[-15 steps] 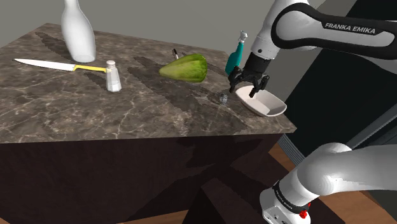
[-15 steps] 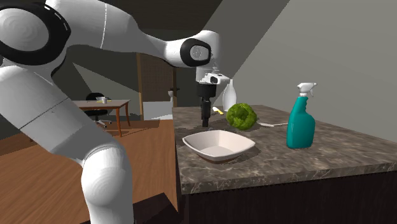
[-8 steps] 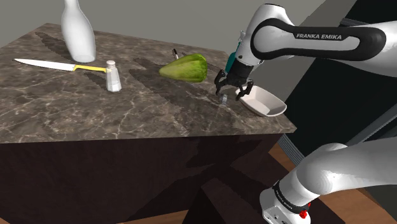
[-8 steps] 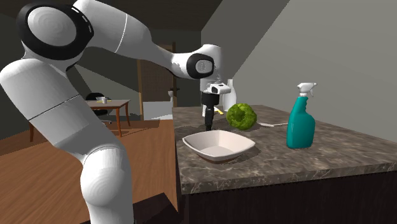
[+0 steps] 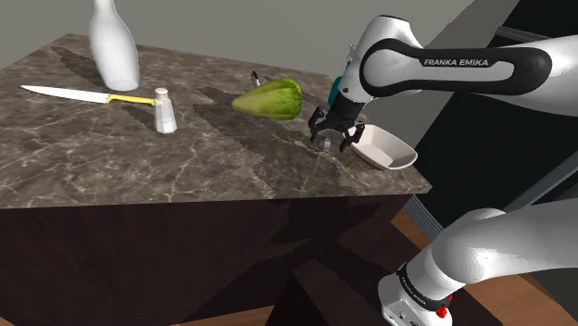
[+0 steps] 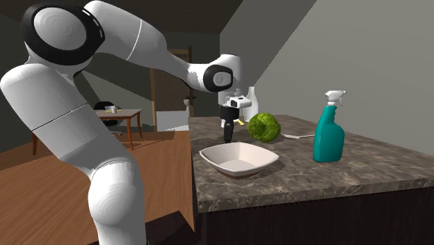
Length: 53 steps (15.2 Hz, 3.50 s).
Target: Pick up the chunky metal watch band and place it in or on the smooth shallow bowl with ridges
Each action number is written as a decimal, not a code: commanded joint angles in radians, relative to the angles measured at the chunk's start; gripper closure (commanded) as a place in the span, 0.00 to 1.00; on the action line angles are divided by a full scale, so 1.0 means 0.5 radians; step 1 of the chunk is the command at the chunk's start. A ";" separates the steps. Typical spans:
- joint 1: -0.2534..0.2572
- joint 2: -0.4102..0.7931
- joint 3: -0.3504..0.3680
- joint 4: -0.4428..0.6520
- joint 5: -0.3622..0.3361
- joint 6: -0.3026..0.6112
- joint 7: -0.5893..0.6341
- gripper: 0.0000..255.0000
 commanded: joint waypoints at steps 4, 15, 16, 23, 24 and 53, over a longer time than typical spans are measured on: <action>-0.007 0.007 -0.006 -0.010 -0.004 -0.007 -0.005 1.00; -0.008 -0.001 -0.009 0.035 -0.009 -0.059 0.002 1.00; -0.009 -0.005 -0.012 0.058 -0.011 -0.087 0.004 1.00; -0.016 -0.021 -0.031 0.233 -0.028 -0.277 0.020 1.00; -0.017 -0.022 -0.033 0.259 -0.030 -0.304 0.022 1.00; -0.210 -0.442 -0.585 0.185 -0.303 -0.719 -0.567 1.00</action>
